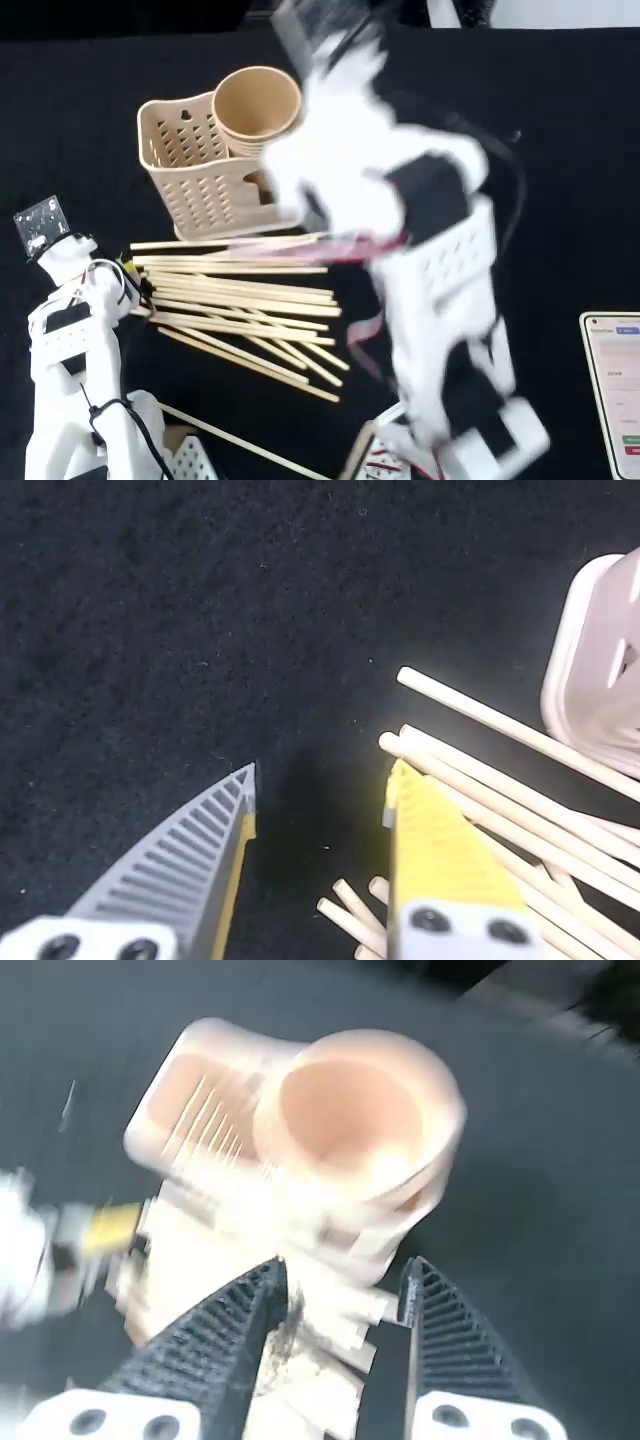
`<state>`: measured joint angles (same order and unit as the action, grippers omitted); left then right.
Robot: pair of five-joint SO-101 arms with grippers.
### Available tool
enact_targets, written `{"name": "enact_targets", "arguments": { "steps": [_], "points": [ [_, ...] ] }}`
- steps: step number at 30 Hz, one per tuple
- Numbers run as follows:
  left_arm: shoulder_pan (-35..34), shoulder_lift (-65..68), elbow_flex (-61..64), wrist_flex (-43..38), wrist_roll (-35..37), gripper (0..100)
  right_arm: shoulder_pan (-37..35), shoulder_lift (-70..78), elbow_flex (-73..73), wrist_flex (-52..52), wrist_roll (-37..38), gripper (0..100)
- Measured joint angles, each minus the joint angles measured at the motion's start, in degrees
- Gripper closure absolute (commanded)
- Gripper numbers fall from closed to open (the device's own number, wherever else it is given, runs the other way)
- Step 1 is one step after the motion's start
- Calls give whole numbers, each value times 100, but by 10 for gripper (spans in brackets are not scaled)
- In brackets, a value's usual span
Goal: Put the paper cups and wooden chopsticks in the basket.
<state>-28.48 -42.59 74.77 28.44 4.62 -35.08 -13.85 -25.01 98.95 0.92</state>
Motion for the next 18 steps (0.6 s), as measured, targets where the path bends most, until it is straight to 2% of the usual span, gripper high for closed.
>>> {"name": "enact_targets", "arguments": {
  "steps": [5, 10, 16, 18],
  "points": [
    [-202, 0, 0, 0, 123, 787, -1319, -1371, 3578, -1011, 440, 808],
    [-1064, 0, 0, 0, 879, 787, -1908, -1705, 6365, -2549, 484, 807],
    [-2268, 0, -26, 0, 1820, 787, -2848, -1723, 7569, -3341, 492, 802],
    [-2558, 0, -114, 0, 2057, 787, -3191, -1723, 7701, -3490, 360, 769]
  ]
}}
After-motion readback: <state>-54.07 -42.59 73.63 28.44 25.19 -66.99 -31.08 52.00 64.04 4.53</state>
